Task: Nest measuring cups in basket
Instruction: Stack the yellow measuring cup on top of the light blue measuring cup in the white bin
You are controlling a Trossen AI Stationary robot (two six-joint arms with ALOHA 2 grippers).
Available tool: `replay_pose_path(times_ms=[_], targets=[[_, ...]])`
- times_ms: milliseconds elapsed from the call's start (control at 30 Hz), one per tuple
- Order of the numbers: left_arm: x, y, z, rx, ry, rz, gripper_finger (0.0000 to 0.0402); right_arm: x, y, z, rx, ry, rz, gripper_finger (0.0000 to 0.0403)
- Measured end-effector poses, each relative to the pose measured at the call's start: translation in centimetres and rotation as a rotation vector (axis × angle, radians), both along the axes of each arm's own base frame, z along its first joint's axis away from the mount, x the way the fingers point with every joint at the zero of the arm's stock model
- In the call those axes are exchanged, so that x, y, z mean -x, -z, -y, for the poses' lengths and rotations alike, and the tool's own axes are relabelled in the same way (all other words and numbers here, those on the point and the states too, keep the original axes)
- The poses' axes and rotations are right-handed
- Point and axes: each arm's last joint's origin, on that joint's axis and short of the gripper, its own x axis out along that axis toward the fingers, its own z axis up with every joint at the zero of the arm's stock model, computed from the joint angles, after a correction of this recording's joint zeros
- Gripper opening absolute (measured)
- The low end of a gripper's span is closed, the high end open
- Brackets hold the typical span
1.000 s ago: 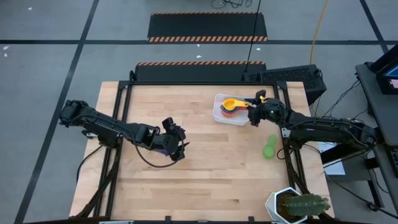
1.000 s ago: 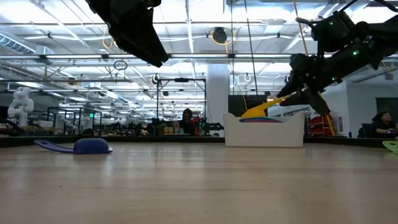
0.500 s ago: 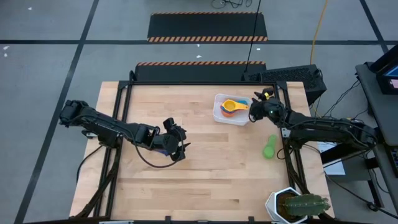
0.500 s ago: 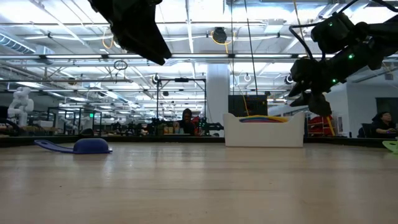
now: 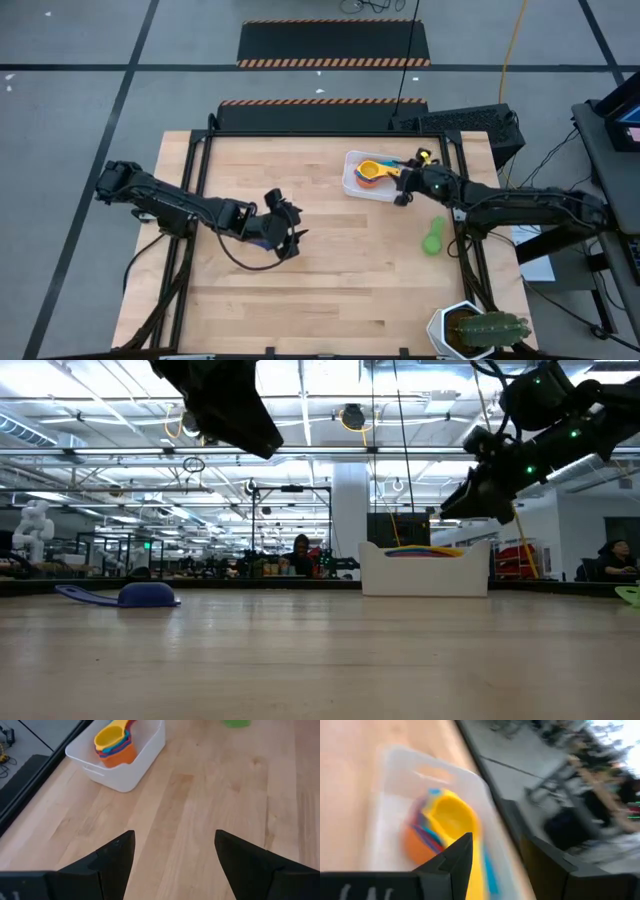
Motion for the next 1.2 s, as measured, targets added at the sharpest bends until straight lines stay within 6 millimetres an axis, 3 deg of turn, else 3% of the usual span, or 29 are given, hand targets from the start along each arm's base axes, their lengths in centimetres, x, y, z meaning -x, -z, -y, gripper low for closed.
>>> replay_pose_path(times_ms=[133, 467, 867, 1200], targets=[[-0.3, -0.2, -0.5, -0.01, -0.003, 0.018, 0.0273, -0.9, -0.5, -0.5, -0.111, -0.015, -0.035, 0.0143], [-0.4, -0.2, -1.1, -0.031, -0.006, 0.017, 0.0273, -3.0, -0.4, -0.1, -0.283, 0.008, -0.381, 0.0065], [-0.7, -0.5, -1.0, -0.081, 0.041, 0.035, 0.0273, -4.3, 0.7, 2.2, -0.348, 0.086, -0.471, 0.0006], [-0.7, -0.6, -1.0, -0.103, 0.059, 0.028, 0.0273, -3.4, 0.6, 3.9, -0.321, 0.193, -0.474, 0.0001]])
